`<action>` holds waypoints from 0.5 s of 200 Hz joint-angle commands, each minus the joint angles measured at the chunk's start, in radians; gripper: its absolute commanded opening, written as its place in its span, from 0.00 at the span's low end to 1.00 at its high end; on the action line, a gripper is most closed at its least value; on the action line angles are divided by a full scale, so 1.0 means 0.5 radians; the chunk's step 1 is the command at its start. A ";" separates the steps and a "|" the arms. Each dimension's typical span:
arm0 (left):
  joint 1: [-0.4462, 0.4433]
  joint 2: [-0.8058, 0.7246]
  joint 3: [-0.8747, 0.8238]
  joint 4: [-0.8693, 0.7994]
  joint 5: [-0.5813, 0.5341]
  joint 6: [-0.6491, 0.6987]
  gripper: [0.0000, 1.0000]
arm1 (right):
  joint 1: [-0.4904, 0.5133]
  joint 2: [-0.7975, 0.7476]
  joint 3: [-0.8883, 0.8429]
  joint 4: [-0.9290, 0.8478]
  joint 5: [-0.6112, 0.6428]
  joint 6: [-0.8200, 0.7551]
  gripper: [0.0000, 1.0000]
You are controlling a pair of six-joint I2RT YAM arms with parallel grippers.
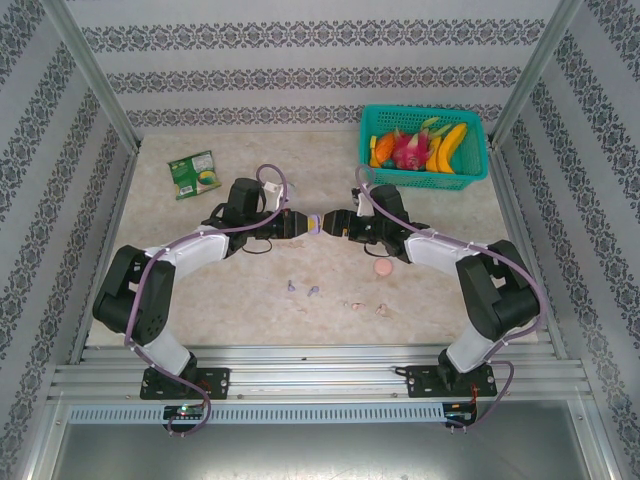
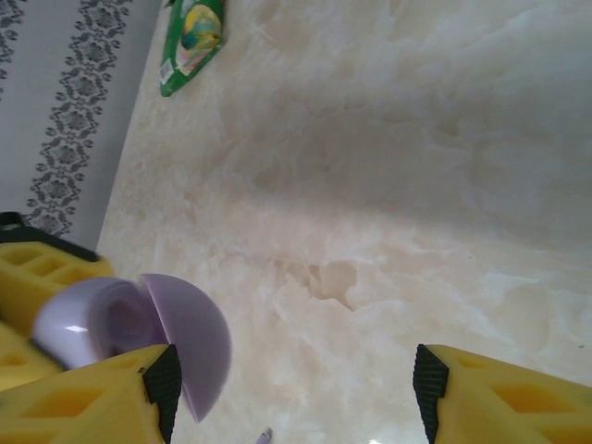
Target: Insert wireless bluetooth earbuds into charging case
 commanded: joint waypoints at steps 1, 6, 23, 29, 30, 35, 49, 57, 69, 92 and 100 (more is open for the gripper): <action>0.009 -0.114 0.036 0.054 0.049 -0.001 0.00 | -0.026 0.061 -0.016 0.038 0.034 0.033 0.69; 0.011 -0.118 0.032 0.058 0.049 -0.004 0.00 | -0.028 0.067 -0.015 0.037 0.029 0.039 0.69; 0.012 -0.125 0.024 0.068 0.050 -0.008 0.00 | -0.030 0.074 -0.015 0.046 0.010 0.052 0.68; 0.012 -0.124 0.021 0.070 0.046 -0.008 0.00 | -0.032 0.067 -0.023 0.046 0.001 0.058 0.68; 0.012 -0.125 0.019 0.070 0.044 -0.007 0.00 | -0.033 0.064 -0.024 0.046 0.002 0.059 0.68; 0.013 -0.124 0.019 0.071 0.042 -0.004 0.00 | -0.036 0.053 -0.033 0.048 -0.004 0.064 0.68; 0.017 -0.121 0.003 0.080 0.039 -0.005 0.00 | -0.049 0.002 -0.069 0.050 -0.016 0.082 0.68; 0.020 -0.122 -0.005 0.095 0.041 -0.008 0.00 | -0.058 -0.033 -0.100 0.064 -0.027 0.104 0.68; 0.022 -0.117 -0.020 0.127 0.043 -0.021 0.00 | -0.072 -0.092 -0.158 0.116 -0.038 0.168 0.67; 0.037 -0.100 -0.080 0.311 0.050 -0.132 0.00 | -0.073 -0.134 -0.242 0.270 -0.064 0.373 0.65; 0.043 -0.090 -0.107 0.408 0.059 -0.194 0.00 | -0.066 -0.132 -0.268 0.373 -0.082 0.469 0.64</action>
